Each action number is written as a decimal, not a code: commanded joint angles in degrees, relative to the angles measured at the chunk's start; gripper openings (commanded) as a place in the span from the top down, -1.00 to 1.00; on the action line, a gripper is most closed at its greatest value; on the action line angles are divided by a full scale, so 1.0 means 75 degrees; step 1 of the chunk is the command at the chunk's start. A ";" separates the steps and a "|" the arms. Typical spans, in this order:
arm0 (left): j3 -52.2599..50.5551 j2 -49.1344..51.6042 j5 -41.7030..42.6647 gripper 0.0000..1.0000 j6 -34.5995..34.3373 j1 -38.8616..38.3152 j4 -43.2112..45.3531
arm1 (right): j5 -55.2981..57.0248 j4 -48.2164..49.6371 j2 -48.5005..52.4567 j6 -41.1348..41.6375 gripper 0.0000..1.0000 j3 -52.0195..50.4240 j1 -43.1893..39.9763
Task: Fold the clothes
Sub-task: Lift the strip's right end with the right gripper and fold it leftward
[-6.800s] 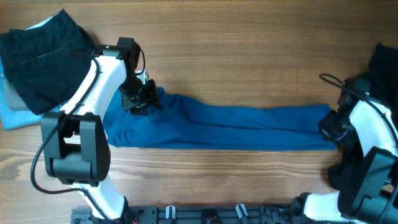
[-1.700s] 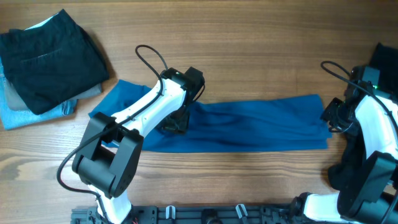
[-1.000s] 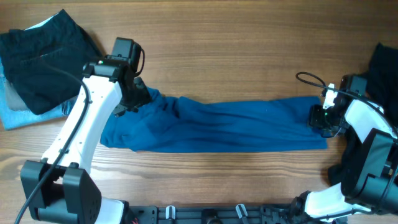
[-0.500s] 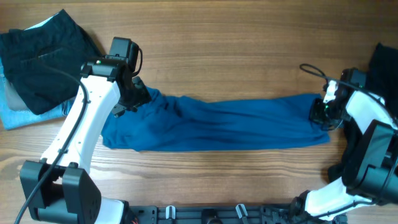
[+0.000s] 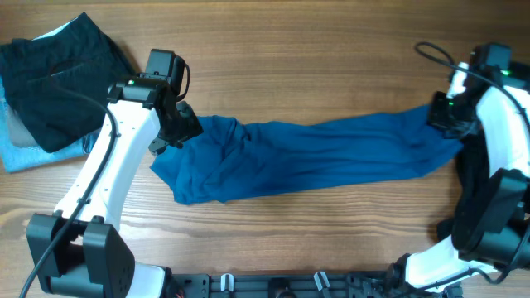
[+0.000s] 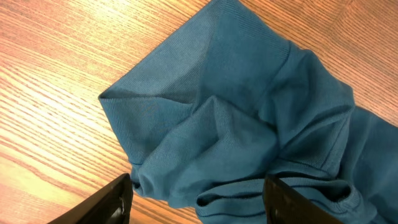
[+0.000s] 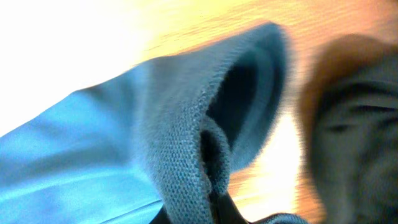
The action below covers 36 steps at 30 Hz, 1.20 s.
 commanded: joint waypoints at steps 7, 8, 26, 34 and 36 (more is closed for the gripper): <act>0.0114 -0.0131 0.0070 -0.44 -0.0073 0.0032 0.0026 | -0.1227 -0.0035 -0.0280 0.1020 0.91 0.0125 0.2888; 0.0114 -0.0131 0.0070 -0.45 -0.0073 0.0032 0.0023 | -0.1215 -0.0003 -0.0262 0.1160 0.92 0.0125 0.3139; 0.0114 -0.0131 0.0067 -0.48 -0.0073 0.0032 0.0020 | -0.1466 0.0154 0.0315 0.1580 0.89 0.0125 0.4846; 0.0114 -0.0131 0.0067 -0.48 -0.0073 0.0032 0.0017 | -0.2052 -0.0312 0.0315 0.1571 0.68 0.0125 0.4852; 0.0114 -0.0131 0.0067 -0.49 -0.0070 0.0032 0.0020 | -0.2055 -0.0414 0.0315 0.1568 0.33 0.0125 0.4852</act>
